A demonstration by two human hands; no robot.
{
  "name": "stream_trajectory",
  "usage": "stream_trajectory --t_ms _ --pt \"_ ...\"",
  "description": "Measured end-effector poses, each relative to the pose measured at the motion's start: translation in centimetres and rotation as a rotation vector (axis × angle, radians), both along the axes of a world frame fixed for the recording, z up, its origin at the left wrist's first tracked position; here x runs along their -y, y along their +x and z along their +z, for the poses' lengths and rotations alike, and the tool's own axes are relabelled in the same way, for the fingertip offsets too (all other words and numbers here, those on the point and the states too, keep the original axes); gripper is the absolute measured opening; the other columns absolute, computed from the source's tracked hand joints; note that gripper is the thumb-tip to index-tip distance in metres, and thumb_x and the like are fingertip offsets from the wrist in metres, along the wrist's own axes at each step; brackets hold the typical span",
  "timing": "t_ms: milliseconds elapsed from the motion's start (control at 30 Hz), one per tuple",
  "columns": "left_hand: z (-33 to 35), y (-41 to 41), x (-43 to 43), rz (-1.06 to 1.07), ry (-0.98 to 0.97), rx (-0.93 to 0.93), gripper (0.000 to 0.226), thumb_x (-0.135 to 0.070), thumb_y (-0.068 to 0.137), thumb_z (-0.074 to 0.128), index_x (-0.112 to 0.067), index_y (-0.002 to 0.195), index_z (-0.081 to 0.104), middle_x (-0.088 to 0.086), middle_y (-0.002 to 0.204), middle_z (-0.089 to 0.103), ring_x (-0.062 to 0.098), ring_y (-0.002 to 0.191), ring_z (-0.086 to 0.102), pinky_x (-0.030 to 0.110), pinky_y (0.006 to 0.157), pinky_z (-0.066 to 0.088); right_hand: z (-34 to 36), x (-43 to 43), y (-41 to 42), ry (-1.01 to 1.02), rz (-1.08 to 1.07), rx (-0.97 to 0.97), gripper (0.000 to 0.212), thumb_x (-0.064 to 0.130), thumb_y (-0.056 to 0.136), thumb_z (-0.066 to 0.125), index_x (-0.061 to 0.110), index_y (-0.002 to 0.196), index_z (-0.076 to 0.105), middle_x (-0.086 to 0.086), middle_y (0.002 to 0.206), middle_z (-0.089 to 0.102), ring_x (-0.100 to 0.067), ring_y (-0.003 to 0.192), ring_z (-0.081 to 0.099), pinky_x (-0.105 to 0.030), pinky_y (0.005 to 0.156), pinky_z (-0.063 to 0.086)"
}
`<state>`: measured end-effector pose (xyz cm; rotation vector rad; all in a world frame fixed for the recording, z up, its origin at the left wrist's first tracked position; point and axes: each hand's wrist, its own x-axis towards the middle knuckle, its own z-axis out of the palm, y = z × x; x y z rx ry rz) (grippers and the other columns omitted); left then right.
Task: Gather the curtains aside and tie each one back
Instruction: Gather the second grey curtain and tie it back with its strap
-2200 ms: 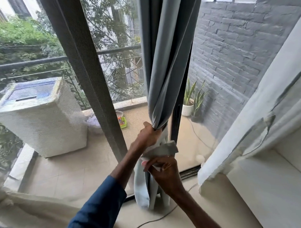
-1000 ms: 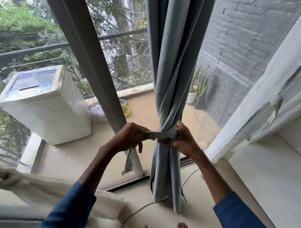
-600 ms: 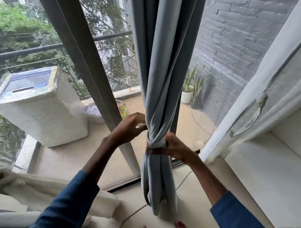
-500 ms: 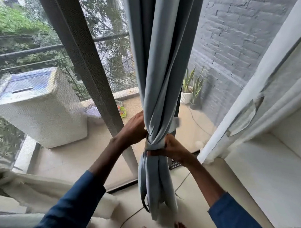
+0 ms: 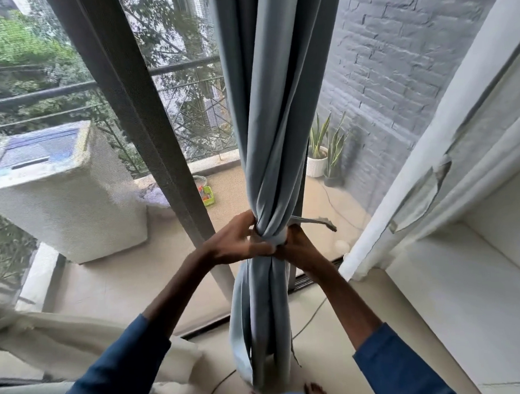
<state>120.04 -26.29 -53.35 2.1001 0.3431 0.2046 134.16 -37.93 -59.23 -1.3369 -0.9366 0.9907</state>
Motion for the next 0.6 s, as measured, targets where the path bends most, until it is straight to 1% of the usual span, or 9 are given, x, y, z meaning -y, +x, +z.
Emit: stream_trajectory --t_ms 33,67,100,167,200,300,367,467,600 --pt "-0.3 0.5 0.8 0.091 0.021 0.047 0.038 -0.034 0.078 0.083 -0.022 0.109 0.065 -0.007 0.103 0.071 0.010 0.097 0.069 0.036 0.083 0.060 -0.2 -0.2 -0.2 -0.019 -0.023 -0.011 0.057 0.026 0.070 0.080 -0.016 0.105 0.064 -0.035 0.098 0.069 -0.045 0.093 0.070 -0.060 0.077 0.054" --pt "-0.5 1.0 1.6 0.204 0.043 0.103 0.034 -0.042 0.076 0.084 -0.024 0.099 0.066 -0.005 0.092 0.073 0.012 0.087 0.071 0.040 0.074 0.061 -0.2 -0.4 -0.3 -0.031 -0.040 -0.026 0.056 0.025 0.070 0.076 -0.020 0.098 0.060 -0.033 0.085 0.065 -0.035 0.077 0.066 -0.053 0.068 0.049" --pt "-0.7 1.4 2.3 0.309 0.050 0.164 0.031 -0.045 0.076 0.083 -0.023 0.093 0.067 -0.004 0.084 0.073 0.012 0.080 0.072 0.041 0.068 0.061 -0.1 -0.5 -0.6 -0.027 -0.050 -0.035 0.047 0.021 0.070 0.073 -0.018 0.093 0.062 -0.035 0.080 0.062 -0.028 0.073 0.061 -0.050 0.066 0.047" --pt "-1.0 2.1 2.8 0.392 0.014 0.268 0.018 -0.038 0.082 0.078 -0.024 0.089 0.070 -0.003 0.081 0.074 0.012 0.077 0.073 0.041 0.066 0.060 0.2 -0.7 -0.8 -0.025 -0.049 -0.011 0.030 0.014 0.073 0.077 0.003 0.099 0.070 -0.033 0.097 0.070 -0.029 0.086 0.069 -0.052 0.075 0.056" --pt "-1.0 2.2 2.7 0.379 -0.001 0.289 0.009 -0.033 0.086 0.075 -0.026 0.089 0.071 -0.003 0.082 0.074 0.012 0.078 0.073 0.041 0.068 0.060 0.5 -0.7 -0.6 -0.009 -0.016 -0.018 0.034 0.012 0.074 0.081 0.011 0.107 0.070 -0.027 0.106 0.072 -0.031 0.098 0.073 -0.049 0.084 0.059" --pt "-0.9 1.9 1.6 0.326 -0.011 0.272 0.007 -0.024 0.095 0.064 -0.021 0.096 0.071 0.000 0.090 0.073 0.019 0.086 0.071 0.048 0.074 0.057 0.5 -0.1 0.8 0.059 0.175 -0.152 0.043 0.003 0.089 0.073 0.005 0.130 0.063 -0.022 0.126 0.069 -0.035 0.122 0.064 -0.048 0.103 0.052" --pt "-1.0 1.7 1.1 0.269 -0.013 0.263 0.015 -0.021 0.100 0.057 -0.015 0.103 0.071 0.005 0.099 0.073 0.025 0.094 0.070 0.051 0.080 0.056 0.8 0.7 2.0 0.090 0.191 -0.209 0.045 0.011 0.096 0.066 0.010 0.140 0.056 -0.017 0.134 0.066 -0.029 0.128 0.061 -0.040 0.106 0.050" --pt "-1.0 1.8 0.8 0.294 -0.026 0.260 0.015 -0.024 0.100 0.054 -0.015 0.097 0.067 0.004 0.092 0.070 0.020 0.088 0.067 0.050 0.078 0.054 1.0 1.6 3.3 0.146 -0.017 -0.195 0.038 0.025 0.094 0.067 0.012 0.130 0.066 -0.014 0.130 0.068 -0.023 0.123 0.062 -0.045 0.102 0.047" --pt "-0.9 2.5 0.0 0.372 -0.017 0.187 0.023 -0.038 0.097 0.055 -0.018 0.092 0.065 0.008 0.090 0.069 0.028 0.085 0.063 0.054 0.079 0.051 0.5 2.3 3.7 0.259 -0.237 -0.014 0.017 0.024 0.092 0.074 0.020 0.108 0.079 -0.005 0.106 0.078 -0.015 0.095 0.070 -0.039 0.079 0.054"
